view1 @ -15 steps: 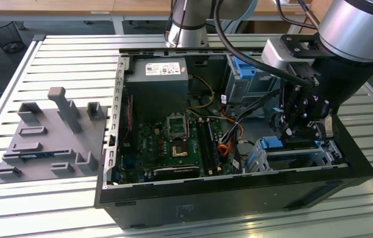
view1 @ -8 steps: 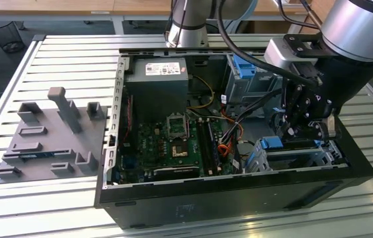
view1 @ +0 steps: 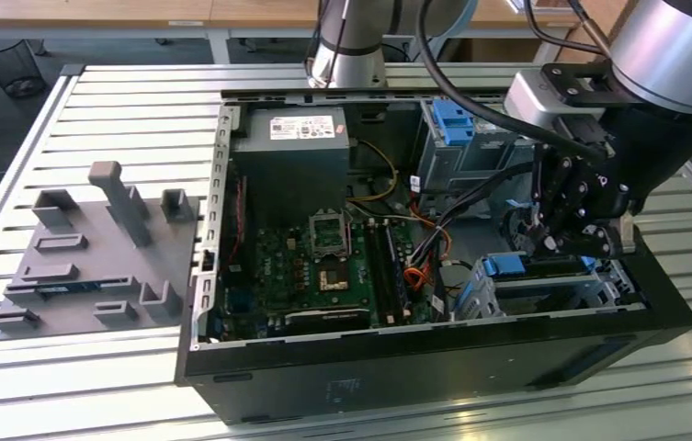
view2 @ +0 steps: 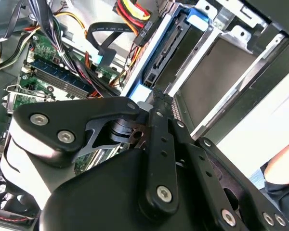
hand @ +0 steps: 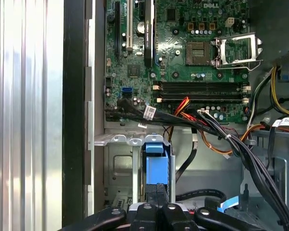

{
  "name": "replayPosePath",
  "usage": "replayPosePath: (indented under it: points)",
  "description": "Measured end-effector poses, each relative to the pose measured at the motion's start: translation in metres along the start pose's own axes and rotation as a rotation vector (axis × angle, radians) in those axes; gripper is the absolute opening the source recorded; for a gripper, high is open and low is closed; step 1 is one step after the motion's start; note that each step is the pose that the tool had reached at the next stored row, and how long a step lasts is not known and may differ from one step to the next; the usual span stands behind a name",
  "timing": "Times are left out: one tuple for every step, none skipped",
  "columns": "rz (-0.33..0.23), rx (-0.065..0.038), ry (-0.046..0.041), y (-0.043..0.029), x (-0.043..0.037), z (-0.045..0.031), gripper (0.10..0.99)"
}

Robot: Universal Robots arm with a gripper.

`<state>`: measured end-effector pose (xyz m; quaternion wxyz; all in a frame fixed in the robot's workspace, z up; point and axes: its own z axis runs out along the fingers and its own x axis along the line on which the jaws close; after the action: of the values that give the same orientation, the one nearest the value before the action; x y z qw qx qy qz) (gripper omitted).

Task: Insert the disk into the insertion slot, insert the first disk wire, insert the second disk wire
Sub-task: 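Insert the first disk wire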

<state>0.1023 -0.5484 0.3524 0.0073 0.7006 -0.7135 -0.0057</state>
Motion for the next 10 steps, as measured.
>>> replayPosePath:
  points:
    - [0.000, 0.000, 0.0000, -0.0011, 0.0000, 0.0000, 0.106]
    - [0.000, 0.000, 0.0000, -0.0025, 0.0000, 0.0000, 0.106]
    - [0.000, 0.000, -0.0001, -0.0042, 0.0000, 0.0000, 0.106]
    - [0.000, 0.000, 0.0001, -0.0056, -0.0001, -0.0001, 0.106]
    - [0.000, 0.000, -0.0001, -0.0080, -0.0001, -0.0001, 0.106]
    - [0.000, 0.000, -0.0001, -0.0114, -0.0003, -0.0001, 0.106]
    - [0.000, 0.000, -0.0001, -0.0143, -0.0005, -0.0001, 0.106]
    - [0.000, 0.000, 0.0000, -0.0174, -0.0006, -0.0002, 0.106]
    - [0.000, 0.000, 0.0000, -0.0207, -0.0009, -0.0002, 0.106]
    - [0.000, 0.000, 0.0000, -0.0231, -0.0013, -0.0003, 0.106]
